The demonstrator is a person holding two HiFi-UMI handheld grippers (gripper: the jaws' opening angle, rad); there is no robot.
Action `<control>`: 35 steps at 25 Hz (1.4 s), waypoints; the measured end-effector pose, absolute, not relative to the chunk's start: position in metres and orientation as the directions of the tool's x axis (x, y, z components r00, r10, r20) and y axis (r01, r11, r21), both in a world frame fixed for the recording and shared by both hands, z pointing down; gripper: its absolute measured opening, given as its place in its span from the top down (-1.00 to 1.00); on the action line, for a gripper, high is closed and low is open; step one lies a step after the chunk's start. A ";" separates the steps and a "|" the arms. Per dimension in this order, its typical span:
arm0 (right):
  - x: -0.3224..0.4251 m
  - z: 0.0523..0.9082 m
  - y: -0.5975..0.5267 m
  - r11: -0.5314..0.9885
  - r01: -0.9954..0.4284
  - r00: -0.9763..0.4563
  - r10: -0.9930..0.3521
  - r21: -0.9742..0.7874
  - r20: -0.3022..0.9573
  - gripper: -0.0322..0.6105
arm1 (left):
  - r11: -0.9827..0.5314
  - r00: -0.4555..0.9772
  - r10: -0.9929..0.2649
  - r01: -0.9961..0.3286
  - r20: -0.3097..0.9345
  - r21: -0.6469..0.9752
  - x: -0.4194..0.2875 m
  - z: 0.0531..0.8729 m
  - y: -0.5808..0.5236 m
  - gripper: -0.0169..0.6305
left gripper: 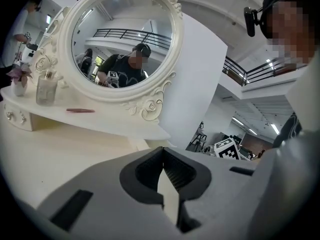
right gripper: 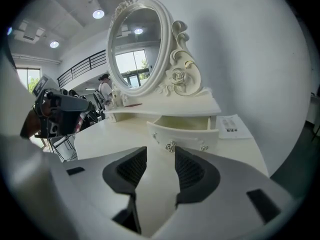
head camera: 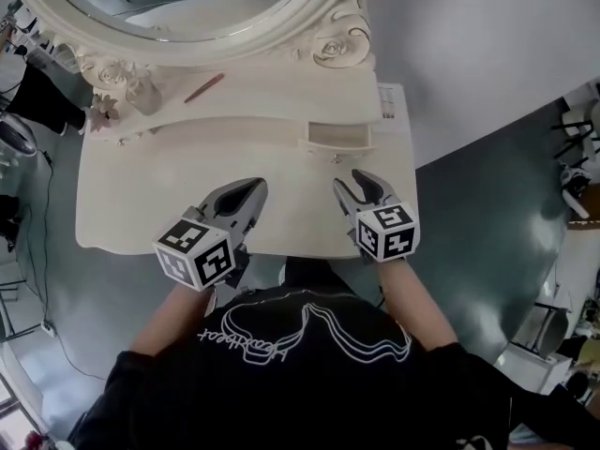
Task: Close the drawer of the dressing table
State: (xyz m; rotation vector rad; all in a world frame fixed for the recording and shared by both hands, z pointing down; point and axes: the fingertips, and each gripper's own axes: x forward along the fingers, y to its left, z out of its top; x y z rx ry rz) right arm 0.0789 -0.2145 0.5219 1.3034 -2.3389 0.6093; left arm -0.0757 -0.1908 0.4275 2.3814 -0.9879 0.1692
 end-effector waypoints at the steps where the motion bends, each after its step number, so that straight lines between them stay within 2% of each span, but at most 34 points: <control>1: 0.077 0.528 -0.218 0.473 -0.862 -0.490 -0.686 -0.182 0.539 0.38 | -0.573 0.720 -0.617 -0.688 0.319 0.445 -0.077 0.430 -0.193 0.94; 14: 0.070 0.564 -0.249 0.440 -0.871 -0.477 -0.656 -0.217 0.584 0.46 | -0.495 0.660 -0.673 -0.738 0.334 0.459 -0.105 0.437 -0.216 0.94; 20: 0.072 0.566 -0.253 0.437 -0.874 -0.471 -0.658 -0.212 0.587 0.60 | -0.480 0.653 -0.678 -0.741 0.338 0.470 -0.108 0.440 -0.221 0.94; 35: 0.070 0.564 -0.255 0.434 -0.869 -0.485 -0.653 -0.238 0.582 0.61 | -0.470 0.660 -0.673 -0.730 0.333 0.497 -0.105 0.441 -0.221 0.94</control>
